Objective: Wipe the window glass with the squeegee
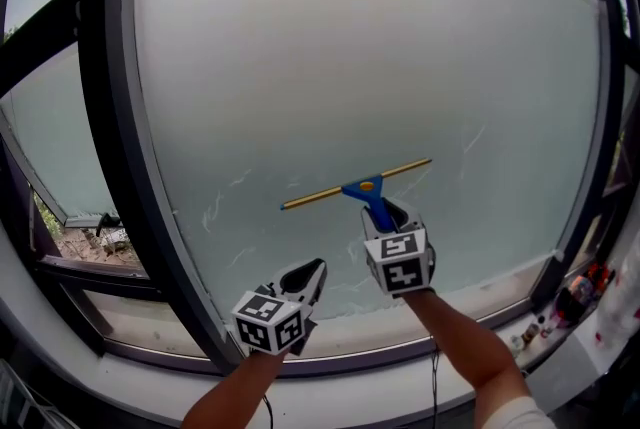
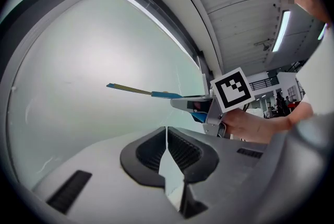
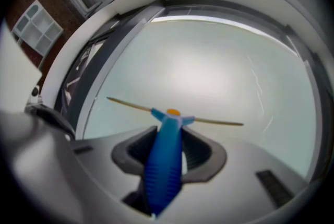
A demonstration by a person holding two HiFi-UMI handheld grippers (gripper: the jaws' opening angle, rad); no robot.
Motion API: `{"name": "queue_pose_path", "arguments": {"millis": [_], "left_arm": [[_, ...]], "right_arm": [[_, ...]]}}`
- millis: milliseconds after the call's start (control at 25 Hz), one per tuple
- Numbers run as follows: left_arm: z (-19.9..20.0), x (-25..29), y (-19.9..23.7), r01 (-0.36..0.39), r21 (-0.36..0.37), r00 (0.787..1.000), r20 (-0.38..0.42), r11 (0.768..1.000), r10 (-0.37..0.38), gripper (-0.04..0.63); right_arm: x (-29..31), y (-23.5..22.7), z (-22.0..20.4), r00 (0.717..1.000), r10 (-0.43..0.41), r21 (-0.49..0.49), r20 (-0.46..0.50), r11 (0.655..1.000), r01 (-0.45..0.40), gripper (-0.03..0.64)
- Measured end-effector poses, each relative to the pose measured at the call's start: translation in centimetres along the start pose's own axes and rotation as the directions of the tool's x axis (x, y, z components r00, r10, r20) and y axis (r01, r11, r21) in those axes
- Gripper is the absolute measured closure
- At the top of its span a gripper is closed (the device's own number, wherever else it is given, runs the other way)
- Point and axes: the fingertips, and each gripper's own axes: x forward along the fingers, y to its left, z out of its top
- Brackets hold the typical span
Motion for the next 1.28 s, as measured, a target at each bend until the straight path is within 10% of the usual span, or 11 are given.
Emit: {"name": "queue_pose_path", "arguments": {"millis": [680,1280], "left_arm": [[18.5,7.2,0.6,-0.027,0.232,0.985,0.170,0.972,-0.014,0.561],[24.5,9.1,1.2,-0.070,0.322,0.982,0.188,0.944,0.009,0.561]], "right_arm": [[5.1,-11.9,30.1,0.897,-0.158,0.033,0.413,0.987,0.158,0.462],[8.1,-14.9,40.7,0.874,-0.213,0.011,0.437,0.973,0.231,0.462]]}}
